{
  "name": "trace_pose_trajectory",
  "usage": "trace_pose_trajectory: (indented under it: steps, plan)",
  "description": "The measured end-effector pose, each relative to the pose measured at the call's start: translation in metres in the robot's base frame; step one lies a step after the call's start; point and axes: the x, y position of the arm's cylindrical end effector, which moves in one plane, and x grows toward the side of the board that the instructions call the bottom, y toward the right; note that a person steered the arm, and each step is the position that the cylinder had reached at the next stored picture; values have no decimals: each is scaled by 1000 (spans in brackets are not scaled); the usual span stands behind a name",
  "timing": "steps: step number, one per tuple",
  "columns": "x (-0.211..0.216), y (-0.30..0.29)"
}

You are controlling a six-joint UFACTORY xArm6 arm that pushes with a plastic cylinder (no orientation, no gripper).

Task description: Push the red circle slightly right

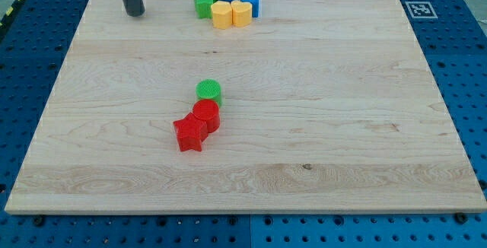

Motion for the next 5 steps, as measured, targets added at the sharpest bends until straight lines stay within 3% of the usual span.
trace_pose_trajectory:
  steps: [3, 4, 5]
  plan:
    - [155, 6]
    - [198, 48]
    - [216, 69]
